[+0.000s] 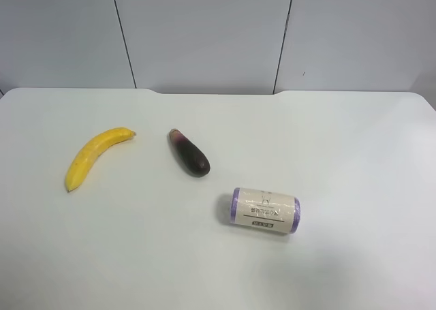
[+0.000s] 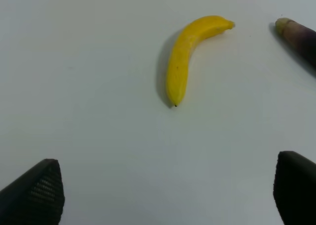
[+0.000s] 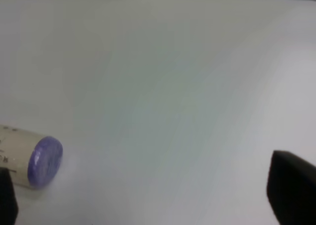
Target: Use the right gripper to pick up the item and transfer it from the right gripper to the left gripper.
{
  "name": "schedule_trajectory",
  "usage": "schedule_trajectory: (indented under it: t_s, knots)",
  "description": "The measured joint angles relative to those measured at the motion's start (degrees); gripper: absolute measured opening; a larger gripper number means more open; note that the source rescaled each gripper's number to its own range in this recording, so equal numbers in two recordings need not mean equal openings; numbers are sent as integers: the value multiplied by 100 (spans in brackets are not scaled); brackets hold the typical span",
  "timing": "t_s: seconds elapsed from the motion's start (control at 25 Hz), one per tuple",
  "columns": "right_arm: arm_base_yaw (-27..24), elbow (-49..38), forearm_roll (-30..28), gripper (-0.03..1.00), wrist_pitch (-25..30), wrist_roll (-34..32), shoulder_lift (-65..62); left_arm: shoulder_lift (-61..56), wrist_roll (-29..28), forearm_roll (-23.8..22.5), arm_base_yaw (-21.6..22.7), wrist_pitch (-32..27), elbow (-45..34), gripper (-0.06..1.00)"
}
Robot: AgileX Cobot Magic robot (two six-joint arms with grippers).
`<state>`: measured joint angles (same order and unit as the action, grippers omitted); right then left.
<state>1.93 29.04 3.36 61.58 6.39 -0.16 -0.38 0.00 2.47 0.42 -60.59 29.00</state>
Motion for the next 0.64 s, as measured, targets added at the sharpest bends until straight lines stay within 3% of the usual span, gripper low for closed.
schedule_trajectory:
  t_s: [0.64]
  knots:
    - [0,0,0,100,0,0,0,0,0,0,0,0,0,76]
